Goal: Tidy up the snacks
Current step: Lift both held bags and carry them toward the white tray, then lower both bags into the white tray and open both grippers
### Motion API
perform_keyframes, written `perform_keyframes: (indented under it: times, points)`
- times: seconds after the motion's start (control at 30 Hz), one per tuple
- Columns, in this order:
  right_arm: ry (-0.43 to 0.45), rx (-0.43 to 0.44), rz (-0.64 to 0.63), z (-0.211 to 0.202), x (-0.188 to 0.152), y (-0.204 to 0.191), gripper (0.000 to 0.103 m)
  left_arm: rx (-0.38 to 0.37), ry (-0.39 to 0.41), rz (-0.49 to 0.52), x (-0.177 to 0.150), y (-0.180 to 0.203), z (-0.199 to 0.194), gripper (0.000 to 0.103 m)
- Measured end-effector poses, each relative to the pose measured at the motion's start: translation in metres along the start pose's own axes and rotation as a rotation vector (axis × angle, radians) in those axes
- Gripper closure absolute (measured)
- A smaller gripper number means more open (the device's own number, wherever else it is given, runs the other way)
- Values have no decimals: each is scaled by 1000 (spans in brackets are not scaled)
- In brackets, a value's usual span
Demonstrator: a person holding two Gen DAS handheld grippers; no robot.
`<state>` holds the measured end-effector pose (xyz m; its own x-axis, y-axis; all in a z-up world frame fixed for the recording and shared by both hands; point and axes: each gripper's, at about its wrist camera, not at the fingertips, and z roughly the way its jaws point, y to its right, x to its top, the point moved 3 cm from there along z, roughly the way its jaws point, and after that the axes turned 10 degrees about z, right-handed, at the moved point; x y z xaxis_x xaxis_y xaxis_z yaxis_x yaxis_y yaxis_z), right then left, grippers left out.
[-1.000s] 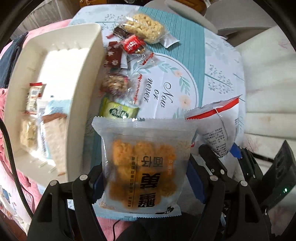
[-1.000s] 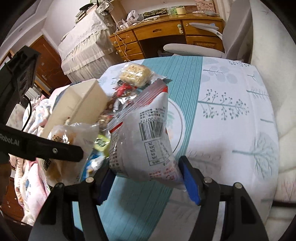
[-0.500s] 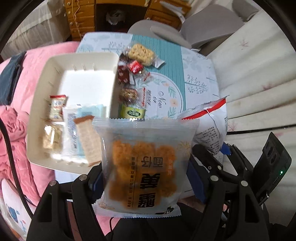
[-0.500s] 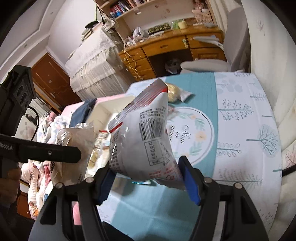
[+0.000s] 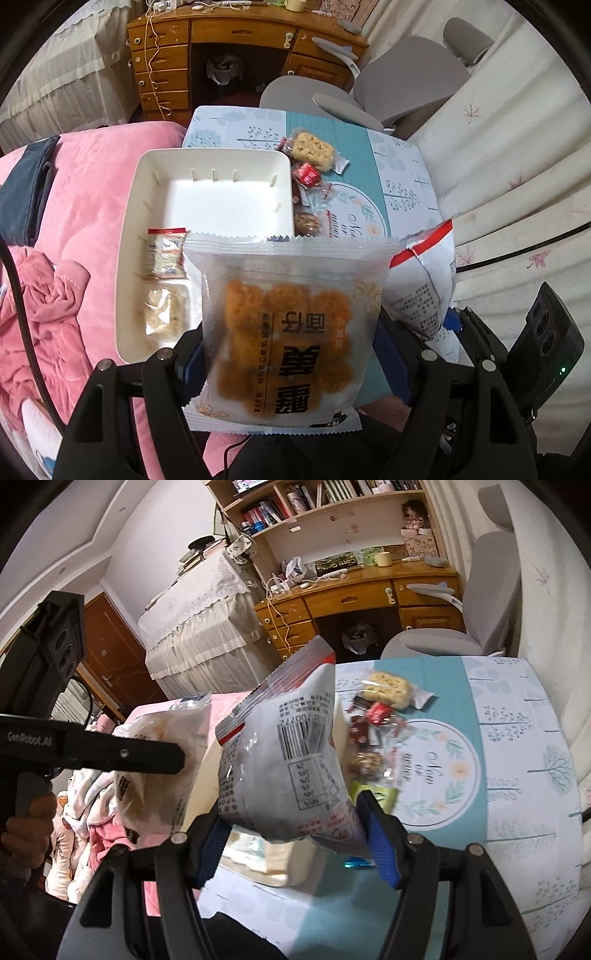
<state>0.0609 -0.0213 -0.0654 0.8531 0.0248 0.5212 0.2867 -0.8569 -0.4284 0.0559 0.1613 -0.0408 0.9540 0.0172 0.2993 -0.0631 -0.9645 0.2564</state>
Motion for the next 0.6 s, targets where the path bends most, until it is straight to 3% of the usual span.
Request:
perform_keyframes:
  times: [0.33, 0.6]
  points:
    - [-33, -34, 38, 45, -25, -47, 35, -63, 9, 20, -13, -72, 12, 25]
    - [-130, -77, 70, 79, -40, -59, 33, -44, -84, 5, -19, -104, 38, 20]
